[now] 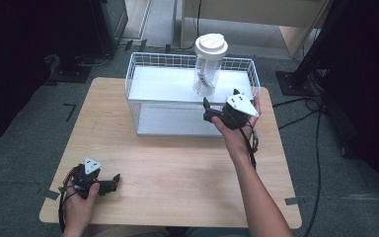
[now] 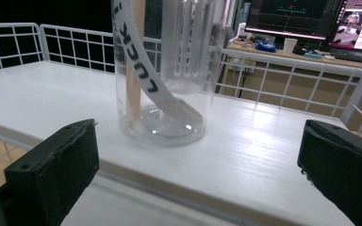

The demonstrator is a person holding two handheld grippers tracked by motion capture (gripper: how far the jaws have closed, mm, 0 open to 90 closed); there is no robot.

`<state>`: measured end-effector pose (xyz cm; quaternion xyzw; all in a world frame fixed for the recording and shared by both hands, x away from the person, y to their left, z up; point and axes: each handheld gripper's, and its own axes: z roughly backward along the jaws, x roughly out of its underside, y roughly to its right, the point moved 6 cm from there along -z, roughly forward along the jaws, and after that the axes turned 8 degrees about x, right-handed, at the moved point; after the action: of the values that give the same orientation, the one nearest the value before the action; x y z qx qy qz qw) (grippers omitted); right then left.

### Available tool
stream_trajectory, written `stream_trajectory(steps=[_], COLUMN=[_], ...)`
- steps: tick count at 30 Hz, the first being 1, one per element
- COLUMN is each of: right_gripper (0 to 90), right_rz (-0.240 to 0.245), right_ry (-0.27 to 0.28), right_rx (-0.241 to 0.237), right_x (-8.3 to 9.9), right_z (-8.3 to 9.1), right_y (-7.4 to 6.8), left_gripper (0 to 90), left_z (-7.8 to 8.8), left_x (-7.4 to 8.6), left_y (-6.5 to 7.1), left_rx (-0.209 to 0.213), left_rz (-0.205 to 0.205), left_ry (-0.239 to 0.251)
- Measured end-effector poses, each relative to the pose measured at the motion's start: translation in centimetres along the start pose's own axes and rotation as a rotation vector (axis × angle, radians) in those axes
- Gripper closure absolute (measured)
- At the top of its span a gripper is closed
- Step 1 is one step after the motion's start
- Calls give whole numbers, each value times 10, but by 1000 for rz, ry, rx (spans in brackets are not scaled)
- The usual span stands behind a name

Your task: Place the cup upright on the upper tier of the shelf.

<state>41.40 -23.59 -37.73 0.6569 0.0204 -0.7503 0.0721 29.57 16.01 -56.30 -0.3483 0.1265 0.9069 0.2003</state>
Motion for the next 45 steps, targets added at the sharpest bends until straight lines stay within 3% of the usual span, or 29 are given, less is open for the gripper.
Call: stream_trajectory(steps=[22, 32, 45], right_gripper=[0, 0, 0], right_rz=[13, 15, 11], right_ry=[-40, -68, -109], right_rx=[-24, -3, 41], right_x=[55, 78, 101], right_z=[63, 81, 110], right_y=[26, 42, 73], left_gripper=[0, 0, 0], left_z=[0, 0, 0], left_x=[0, 0, 0], left_y=[0, 0, 0], left_rx=[0, 0, 0], left_rz=[0, -1, -1], left_ry=[1, -1, -1])
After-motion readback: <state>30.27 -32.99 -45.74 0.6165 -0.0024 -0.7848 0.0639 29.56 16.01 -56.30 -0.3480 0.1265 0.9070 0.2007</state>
